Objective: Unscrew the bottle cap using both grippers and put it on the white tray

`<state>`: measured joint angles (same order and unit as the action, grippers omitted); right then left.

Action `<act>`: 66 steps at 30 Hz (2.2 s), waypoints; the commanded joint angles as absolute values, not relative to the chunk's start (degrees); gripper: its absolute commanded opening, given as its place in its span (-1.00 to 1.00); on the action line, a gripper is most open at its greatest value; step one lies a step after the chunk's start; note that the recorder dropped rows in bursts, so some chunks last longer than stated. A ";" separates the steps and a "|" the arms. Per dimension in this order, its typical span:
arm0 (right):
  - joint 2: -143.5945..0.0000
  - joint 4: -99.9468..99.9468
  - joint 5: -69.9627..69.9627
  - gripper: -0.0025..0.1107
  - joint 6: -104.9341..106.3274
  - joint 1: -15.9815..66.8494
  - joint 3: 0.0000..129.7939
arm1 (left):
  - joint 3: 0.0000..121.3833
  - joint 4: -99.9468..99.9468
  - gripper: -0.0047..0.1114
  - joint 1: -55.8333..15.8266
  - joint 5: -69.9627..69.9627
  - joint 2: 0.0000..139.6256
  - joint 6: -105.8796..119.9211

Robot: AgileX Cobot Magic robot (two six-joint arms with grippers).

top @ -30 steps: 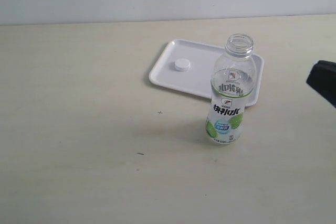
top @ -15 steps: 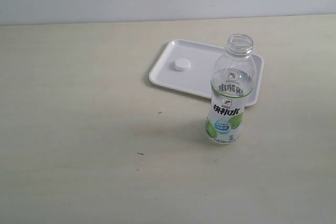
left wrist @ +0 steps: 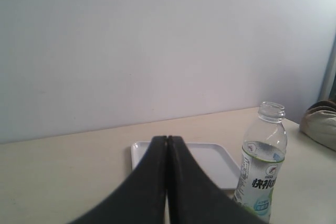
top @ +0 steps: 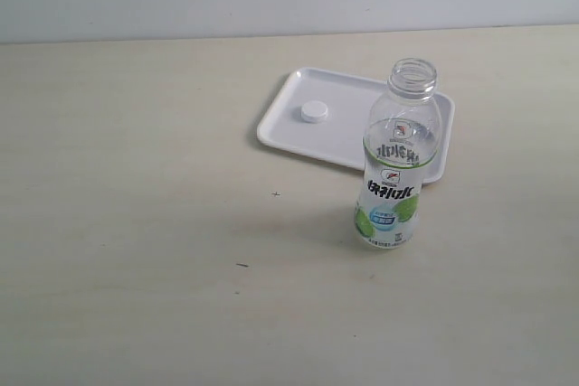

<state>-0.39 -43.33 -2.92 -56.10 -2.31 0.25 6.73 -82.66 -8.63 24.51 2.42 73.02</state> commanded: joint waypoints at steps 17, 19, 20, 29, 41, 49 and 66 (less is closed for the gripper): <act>0.00 -8.93 -5.66 -0.92 -13.73 -2.67 0.00 | 6.72 -82.88 -0.92 -8.53 24.84 2.14 73.28; 0.00 -8.93 -5.66 -0.92 -13.73 -2.67 0.00 | 6.72 -82.88 -0.92 -8.53 24.84 2.14 73.28; 0.00 -8.93 -5.66 -0.92 -13.73 -2.67 0.00 | 6.72 -82.88 -0.92 -8.53 24.84 2.14 73.28; 0.00 -8.93 -5.65 -0.92 -13.60 -2.67 0.00 | 6.72 -82.88 -0.92 -8.53 24.84 2.14 73.28; 0.00 -8.82 -5.65 -0.92 -13.60 -2.67 0.00 | 5.41 -78.17 -0.92 -8.53 21.92 0.00 76.23; 0.00 -8.41 -5.81 -0.92 -13.60 -2.67 0.00 | 0.00 -76.60 -0.92 -8.45 7.53 0.00 79.24; 0.00 -8.44 -6.04 -0.92 -13.60 -2.67 0.00 | 0.00 -63.31 -0.92 -8.45 7.63 0.00 61.62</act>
<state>-0.39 -8.51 -6.17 -14.16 -2.40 0.25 0.19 -74.60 -8.63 8.08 0.32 75.51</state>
